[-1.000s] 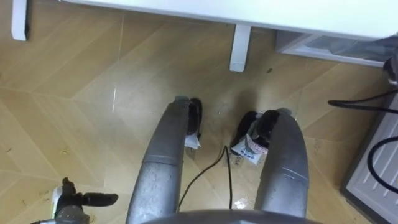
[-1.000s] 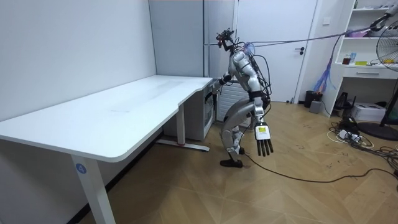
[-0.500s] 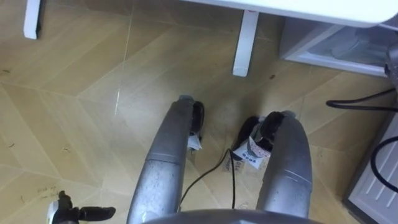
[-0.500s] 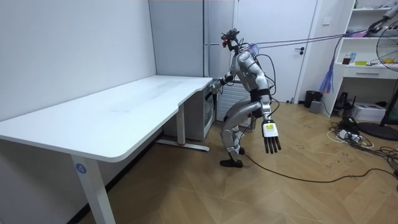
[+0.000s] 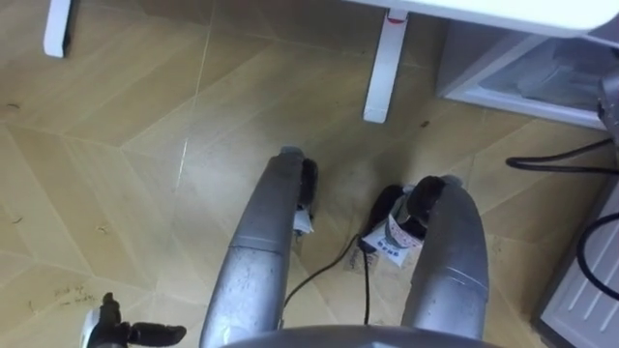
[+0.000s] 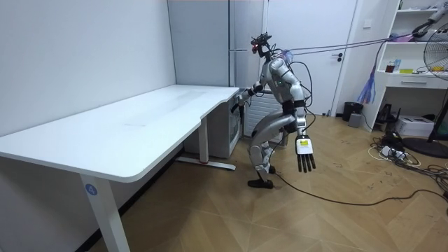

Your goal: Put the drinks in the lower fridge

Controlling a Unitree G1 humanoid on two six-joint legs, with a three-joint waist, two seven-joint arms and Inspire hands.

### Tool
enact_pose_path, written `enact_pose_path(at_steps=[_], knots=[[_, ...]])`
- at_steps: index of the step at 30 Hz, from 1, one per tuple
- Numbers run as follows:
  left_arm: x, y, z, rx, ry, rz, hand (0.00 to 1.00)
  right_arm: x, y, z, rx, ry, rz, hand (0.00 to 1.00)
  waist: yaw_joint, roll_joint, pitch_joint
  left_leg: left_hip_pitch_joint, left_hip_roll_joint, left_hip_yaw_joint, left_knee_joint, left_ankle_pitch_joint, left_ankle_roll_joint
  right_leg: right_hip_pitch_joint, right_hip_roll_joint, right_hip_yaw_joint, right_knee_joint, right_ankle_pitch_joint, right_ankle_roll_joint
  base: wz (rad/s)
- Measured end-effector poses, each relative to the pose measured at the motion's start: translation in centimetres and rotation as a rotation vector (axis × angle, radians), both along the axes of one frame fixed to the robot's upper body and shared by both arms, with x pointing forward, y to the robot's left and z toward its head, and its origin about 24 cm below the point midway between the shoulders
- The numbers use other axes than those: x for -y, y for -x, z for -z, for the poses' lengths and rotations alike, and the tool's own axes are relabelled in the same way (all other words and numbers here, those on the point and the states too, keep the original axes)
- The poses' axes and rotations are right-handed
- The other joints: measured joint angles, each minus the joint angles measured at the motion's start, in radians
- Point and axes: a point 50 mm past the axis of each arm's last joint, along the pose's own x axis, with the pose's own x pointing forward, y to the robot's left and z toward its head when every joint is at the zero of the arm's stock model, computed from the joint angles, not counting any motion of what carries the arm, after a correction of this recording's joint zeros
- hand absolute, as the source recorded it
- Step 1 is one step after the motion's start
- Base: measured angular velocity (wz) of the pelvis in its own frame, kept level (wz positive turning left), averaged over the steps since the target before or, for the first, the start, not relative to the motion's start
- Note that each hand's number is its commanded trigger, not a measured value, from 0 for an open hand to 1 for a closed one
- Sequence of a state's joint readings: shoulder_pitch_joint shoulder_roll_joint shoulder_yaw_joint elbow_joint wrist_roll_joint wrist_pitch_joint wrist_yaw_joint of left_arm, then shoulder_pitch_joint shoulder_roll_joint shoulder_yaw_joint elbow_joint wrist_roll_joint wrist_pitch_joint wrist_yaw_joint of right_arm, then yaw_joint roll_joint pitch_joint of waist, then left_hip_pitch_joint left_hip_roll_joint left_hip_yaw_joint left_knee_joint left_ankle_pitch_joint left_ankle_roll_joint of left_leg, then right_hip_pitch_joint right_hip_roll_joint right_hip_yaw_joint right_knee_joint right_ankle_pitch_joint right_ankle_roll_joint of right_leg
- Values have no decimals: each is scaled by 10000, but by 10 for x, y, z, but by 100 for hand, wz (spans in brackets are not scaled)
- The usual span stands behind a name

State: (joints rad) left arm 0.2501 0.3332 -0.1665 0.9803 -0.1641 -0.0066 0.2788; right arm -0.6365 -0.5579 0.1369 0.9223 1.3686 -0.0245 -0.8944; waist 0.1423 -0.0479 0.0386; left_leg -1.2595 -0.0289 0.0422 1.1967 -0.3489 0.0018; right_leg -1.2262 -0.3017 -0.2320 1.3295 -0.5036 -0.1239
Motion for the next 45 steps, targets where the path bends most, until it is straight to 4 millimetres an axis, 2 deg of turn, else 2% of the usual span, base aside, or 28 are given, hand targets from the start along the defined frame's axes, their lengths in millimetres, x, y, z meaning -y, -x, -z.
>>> enact_pose_path(at_steps=[3, 6, 7, 8, 9, 11, 12, 13, 17, 21, 26, 29, 34, 38, 40, 43, 45], knots=[[-10, 1, -4, -96, -26, 161, 0, 8, 12, 19, -300, 444, -847, 0, 105, -12, 9, 537, 168, 13, -334, -7, -22, 604, 132, -145, -424, 30, 17, -6], [-20, 0, -8, -80, -35, 182, 0, 19, 26, 36, -733, 865, -1910, 0, 28, -106, 49, 1087, 172, 53, -868, 45, -82, 1123, 147, -246, -912, 121, 74, 0], [-22, 0, -9, -40, -3, 67, 0, 24, 33, 44, -963, 973, -2530, 0, 3, -223, 102, 1310, 177, 85, -1078, 100, -170, 1358, 154, -316, -1136, 184, 107, 0], [-24, 0, -10, -58, -13, 155, 0, 26, 37, 46, -1066, 1040, -2829, 0, 3, -223, 101, 1420, 176, 82, -1171, 101, -170, 1459, 174, -325, -1232, 195, 121, -9], [-27, 0, -11, -64, 13, 257, 0, 31, 43, 51, -1345, 1242, -3518, 0, 0, -281, 123, 1587, 198, 86, -1320, 101, -169, 1611, 249, -318, -1409, 229, 155, -12], [-31, -2, -14, -71, 42, 385, 0, 36, 53, 57, -2084, 1833, -4840, 0, -43, -385, 127, 1805, 247, 95, -1555, 103, -167, 1832, 368, -330, -1696, 352, 97, -16], [-33, -1, -15, -103, 81, 418, 0, 39, 58, 61, -2597, 2315, -5770, 0, -32, -398, 128, 1969, 405, 71, -1655, 107, -138, 2073, 537, -420, -1993, 456, 65, -22], [-35, -1, -15, -168, 159, 453, 0, 44, 63, 63, -3121, 2733, -6585, 0, -79, -389, 124, 2156, 489, 22, -1778, 93, -105, 2352, 660, -516, -2265, 530, 83, -21], [-33, -9, -15, -73, 621, 664, 0, 63, 74, 58, -4623, 3836, -8555, 0, -55, -362, 125, 2744, 592, 57, -2135, 35, -13, 3055, 818, -608, -2832, 644, 236, -7], [-31, -13, -14, -121, 948, 915, 0, 60, 82, 67, -5783, 3791, -10809, 0, 57, -290, 113, 3305, 701, 165, -2520, 28, 17, 3612, 963, -608, -3345, 755, 379, -6], [-30, -11, -13, -455, 1275, 944, 0, 63, 107, 84, -7483, 3337, -12597, 0, 308, -198, 90, 4214, 728, 98, -3086, 38, 0, 4623, 1089, -787, -4041, 826, 449, 3], [-30, -11, -13, -481, 1409, 945, 0, 62, 120, 93, -7968, 2898, -13254, 0, 303, -87, 40, 4792, 750, 58, -3396, 44, -9, 5304, 1138, -952, -4436, 850, 495, 9], [-28, -14, -11, -486, 1473, 777, 0, 54, 137, 110, -7560, 2158, -13290, 0, 260, -68, -15, 5780, 704, 7, -4043, 107, -43, 6314, 1234, -1046, -5137, 932, 632, 3], [-27, -13, -9, -628, 1443, 858, 0, 32, 154, 134, -7227, 1557, -13832, 0, -29, -152, -137, 6818, 727, 1, -4826, 215, -72, 7478, 1416, -1230, -6076, 1093, 761, 8], [-25, -10, -8, -731, 1465, 801, 0, 21, 163, 145, -6993, 1150, -13929, 0, -123, -281, -234, 7556, 714, 129, -5430, 300, -88, 8117, 1497, -1192, -6665, 1236, 838, -7], [-19, -6, -3, -904, 1576, 800, 0, 21, 175, 149, -6955, 1008, -13830, 0, -346, -309, -261, 8465, 699, 265, -6135, 408, -40, 8916, 1525, -1193, -7347, 1380, 996, -2], [-17, -4, -2, -1061, 1543, 938, 0, 20, 184, 150, -6688, 982, -13676, 0, -377, -345, -280, 9064, 736, 429, -6526, 431, -43, 9454, 1652, -1096, -7852, 1511, 1078, -18]])
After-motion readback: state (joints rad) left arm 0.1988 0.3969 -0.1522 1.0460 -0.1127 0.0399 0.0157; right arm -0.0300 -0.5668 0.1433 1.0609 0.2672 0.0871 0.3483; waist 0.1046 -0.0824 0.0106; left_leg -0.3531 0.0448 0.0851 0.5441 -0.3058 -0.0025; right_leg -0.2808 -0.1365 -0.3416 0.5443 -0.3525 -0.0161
